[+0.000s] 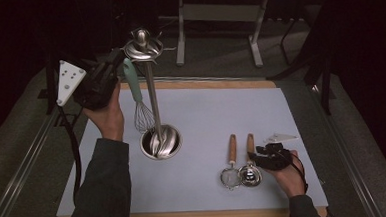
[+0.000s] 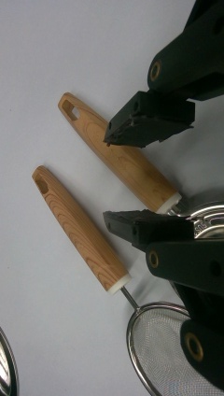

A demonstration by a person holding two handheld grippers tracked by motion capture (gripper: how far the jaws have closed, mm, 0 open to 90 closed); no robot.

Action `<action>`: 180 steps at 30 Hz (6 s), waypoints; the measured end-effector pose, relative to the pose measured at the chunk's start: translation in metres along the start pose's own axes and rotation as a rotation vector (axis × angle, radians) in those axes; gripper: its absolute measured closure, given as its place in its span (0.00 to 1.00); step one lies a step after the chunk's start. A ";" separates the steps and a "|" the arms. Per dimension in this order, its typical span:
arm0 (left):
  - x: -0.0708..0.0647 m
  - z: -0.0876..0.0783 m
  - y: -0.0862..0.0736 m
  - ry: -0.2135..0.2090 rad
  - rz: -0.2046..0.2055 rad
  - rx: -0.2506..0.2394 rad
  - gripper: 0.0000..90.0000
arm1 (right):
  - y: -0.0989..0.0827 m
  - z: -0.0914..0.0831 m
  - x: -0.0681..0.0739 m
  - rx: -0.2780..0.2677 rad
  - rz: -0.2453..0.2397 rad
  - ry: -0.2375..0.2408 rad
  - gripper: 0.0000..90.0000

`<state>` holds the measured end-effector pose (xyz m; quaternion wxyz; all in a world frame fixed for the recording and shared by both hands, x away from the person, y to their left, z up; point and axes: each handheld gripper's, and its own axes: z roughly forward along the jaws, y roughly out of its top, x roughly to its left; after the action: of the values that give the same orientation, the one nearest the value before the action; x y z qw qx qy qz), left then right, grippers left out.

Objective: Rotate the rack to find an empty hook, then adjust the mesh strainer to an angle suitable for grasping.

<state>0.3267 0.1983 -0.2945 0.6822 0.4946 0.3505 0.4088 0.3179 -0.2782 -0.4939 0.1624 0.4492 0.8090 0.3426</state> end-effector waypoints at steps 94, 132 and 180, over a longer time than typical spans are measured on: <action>0.034 -0.114 -0.214 0.068 -0.001 0.650 0.79 | 0.013 0.017 0.020 0.030 0.137 0.204 0.58; 0.033 -0.113 -0.215 0.069 0.003 0.669 0.76 | 0.037 0.063 0.027 0.214 0.239 0.261 0.58; 0.033 -0.113 -0.215 0.070 -0.001 0.674 0.74 | 0.068 0.049 0.050 0.132 0.119 0.333 0.79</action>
<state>0.2867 0.2343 -0.5336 0.4681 0.6777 0.4894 0.2865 0.3605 -0.1919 -0.4795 -0.0239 0.4430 0.8174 0.3674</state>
